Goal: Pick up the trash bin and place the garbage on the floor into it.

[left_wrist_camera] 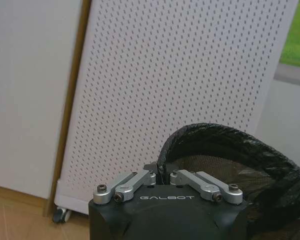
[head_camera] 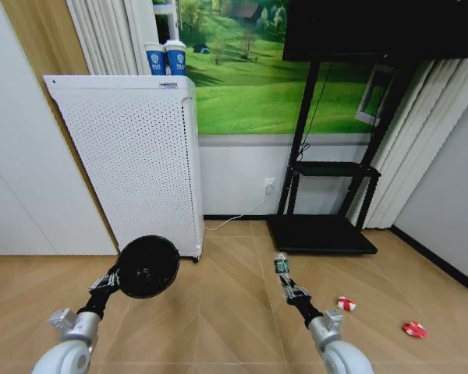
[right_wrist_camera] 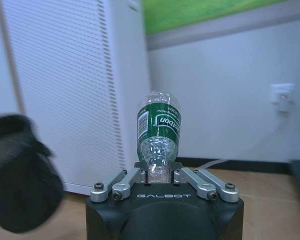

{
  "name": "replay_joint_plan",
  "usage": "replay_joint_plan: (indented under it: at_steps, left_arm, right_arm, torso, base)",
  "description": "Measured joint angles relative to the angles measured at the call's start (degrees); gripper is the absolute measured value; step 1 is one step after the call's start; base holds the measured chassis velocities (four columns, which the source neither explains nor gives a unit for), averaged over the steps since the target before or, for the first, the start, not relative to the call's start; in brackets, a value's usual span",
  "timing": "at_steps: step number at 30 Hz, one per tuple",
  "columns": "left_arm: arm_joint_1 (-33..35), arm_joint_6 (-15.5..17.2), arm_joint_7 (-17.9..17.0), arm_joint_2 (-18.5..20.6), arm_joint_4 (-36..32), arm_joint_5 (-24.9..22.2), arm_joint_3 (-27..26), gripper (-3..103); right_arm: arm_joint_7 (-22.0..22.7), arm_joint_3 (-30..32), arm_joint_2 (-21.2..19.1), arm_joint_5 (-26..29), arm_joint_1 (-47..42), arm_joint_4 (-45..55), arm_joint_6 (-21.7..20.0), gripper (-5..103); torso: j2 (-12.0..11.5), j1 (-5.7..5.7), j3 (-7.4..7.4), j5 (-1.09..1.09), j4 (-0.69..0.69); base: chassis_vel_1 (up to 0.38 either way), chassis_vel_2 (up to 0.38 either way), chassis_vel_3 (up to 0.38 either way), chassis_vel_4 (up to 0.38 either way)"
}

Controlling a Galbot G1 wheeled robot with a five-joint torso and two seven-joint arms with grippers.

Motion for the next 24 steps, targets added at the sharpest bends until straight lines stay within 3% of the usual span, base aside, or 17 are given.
replay_joint_plan:
  at_steps: [1,3,5,7,8,11,13,15,19,24]
  left_arm:
    - [-3.23,0.15,1.03,1.92,3.49,-0.69,3.94,7]
    - [-4.31,0.15,1.37,2.41,4.5,-0.92,5.32,7]
    - [-10.76,-0.07,3.24,4.25,9.67,-2.35,12.14,7]
    - [-16.61,-0.67,5.34,4.88,13.5,-3.12,17.76,7]
    - [-16.61,-0.67,5.34,4.88,13.5,-3.12,17.76,7]
    - [-23.01,-0.35,8.5,5.04,16.46,-3.96,25.19,7]
    - [-23.85,-0.2,8.99,5.04,16.69,-4.03,26.46,7]
    - [-26.61,0.91,11.24,5.04,17.19,-4.18,31.26,7]
    - [-27.3,1.26,12.07,5.05,17.25,-4.2,32.96,7]
    - [-27.95,2.1,15.48,4.99,16.8,-4.03,38.11,7]
  right_arm:
    - [-1.53,-1.43,-0.17,-0.31,-0.71,1.82,0.74,20]
    - [-2.0,-1.96,-0.13,-0.43,-0.94,2.22,1.09,20]
    - [-4.31,-4.48,0.3,-1.83,-1.51,1.73,3.59,20]
    - [-6.76,-6.22,0.57,-4.59,-1.66,0.35,5.58,20]
    - [-6.76,-6.22,0.57,-4.59,-1.66,0.35,5.58,20]
    - [-7.31,-9.43,0.77,-6.48,-0.94,-0.39,6.07,20]
    - [-7.32,-10.05,0.9,-6.74,-0.63,-0.56,6.06,20]
    - [-7.24,-11.86,1.56,-7.55,0.49,-1.42,5.9,20]
    - [-7.21,-12.42,1.73,-7.77,0.96,-1.92,5.89,20]
    - [-7.18,-13.62,1.69,-8.43,2.06,-3.57,6.23,20]
  torso:
    - [-0.01,0.0,0.0,-0.03,0.0]
    - [-0.01,0.0,0.01,-0.03,-0.03]
    - [-0.01,0.0,0.01,-0.01,-0.07]
    - [0.0,0.0,0.01,-0.01,-0.08]
    - [0.0,0.0,0.01,-0.01,-0.08]
    - [0.0,0.0,0.01,-0.01,-0.06]
    - [-0.01,0.0,0.01,-0.01,-0.05]
    - [0.0,0.0,0.01,0.0,-0.05]
    - [-0.01,0.0,0.01,0.0,-0.06]
    - [-0.01,0.0,0.01,-0.01,-0.05]
  base:
    - [0.0,0.0,0.0,0.0]
    - [0.0,0.0,0.0,0.0]
    - [0.0,0.0,0.0,0.0]
    - [0.0,0.0,0.0,0.0]
    - [0.0,0.0,0.0,0.0]
    - [0.0,0.0,0.0,0.0]
    - [0.0,0.0,0.0,0.0]
    - [0.0,0.0,0.0,0.0]
    - [0.0,0.0,0.0,0.0]
    - [0.0,0.0,0.0,0.0]
